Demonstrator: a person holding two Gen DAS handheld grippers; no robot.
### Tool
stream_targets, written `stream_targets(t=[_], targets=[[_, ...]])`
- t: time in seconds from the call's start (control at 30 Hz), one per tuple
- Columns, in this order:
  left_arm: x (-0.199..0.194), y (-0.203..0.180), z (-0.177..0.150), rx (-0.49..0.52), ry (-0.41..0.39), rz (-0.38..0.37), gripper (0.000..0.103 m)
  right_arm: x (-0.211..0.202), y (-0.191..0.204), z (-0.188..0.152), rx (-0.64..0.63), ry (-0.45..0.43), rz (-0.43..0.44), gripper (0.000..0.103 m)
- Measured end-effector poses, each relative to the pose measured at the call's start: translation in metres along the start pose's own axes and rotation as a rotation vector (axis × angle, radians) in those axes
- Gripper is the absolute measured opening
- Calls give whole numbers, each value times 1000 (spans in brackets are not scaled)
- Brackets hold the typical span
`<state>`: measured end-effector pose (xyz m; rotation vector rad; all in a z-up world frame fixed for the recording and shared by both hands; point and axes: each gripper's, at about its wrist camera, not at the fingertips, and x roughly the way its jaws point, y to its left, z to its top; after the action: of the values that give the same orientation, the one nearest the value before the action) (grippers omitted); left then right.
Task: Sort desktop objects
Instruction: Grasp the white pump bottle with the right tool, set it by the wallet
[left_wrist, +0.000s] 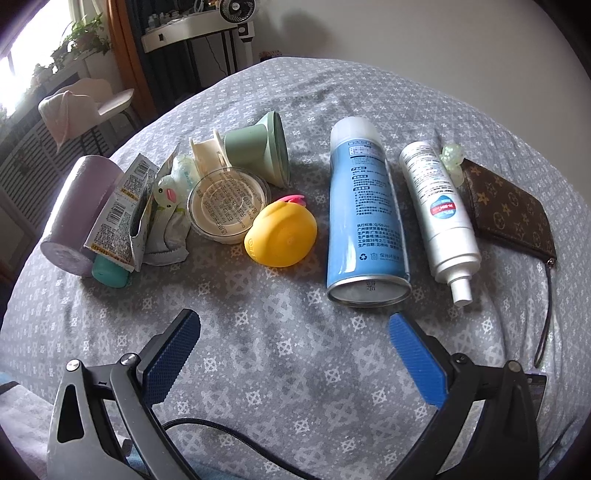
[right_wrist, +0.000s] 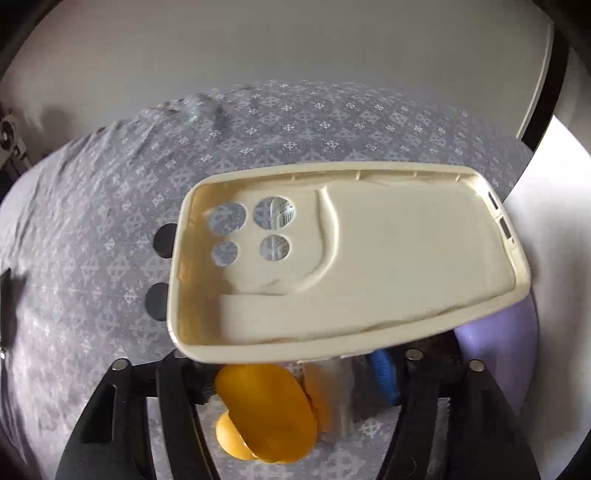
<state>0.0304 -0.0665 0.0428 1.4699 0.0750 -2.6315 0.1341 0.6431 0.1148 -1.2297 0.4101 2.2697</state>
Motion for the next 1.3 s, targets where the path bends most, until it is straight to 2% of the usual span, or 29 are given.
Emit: stream_targets(t=[0.03,0.07,0.27,0.5,0.7,0.93,1.13,1.23,1.27,1.3], targets=[[-1,1,0,-2,-6,-2,103,-4,-3,-3,34,-11,26,45],[-3,1,0,-6,-12,-7,103,-10,-4,-8,61,-23,61,43],[-1,5,2,-31,-9,-35,103,-27,13,-36,137,11,245,42],[-1,10,5,-56,-17,-67,103,-44,69,-47,224,61,544,40],[4,14,8,-87,-10,-106,103,-59,151,-32,147,87,678,39],[7,19,8,-111,2,-141,103,-59,291,-16,64,180,880,39],[13,27,7,-134,24,-160,103,-45,421,-31,-104,300,932,39],[16,29,6,-140,32,-167,103,-40,464,-40,-178,325,872,39],[16,29,6,-140,33,-169,103,-38,472,-42,-194,326,855,41],[16,29,7,-138,32,-169,103,-37,478,-43,-210,324,836,51]])
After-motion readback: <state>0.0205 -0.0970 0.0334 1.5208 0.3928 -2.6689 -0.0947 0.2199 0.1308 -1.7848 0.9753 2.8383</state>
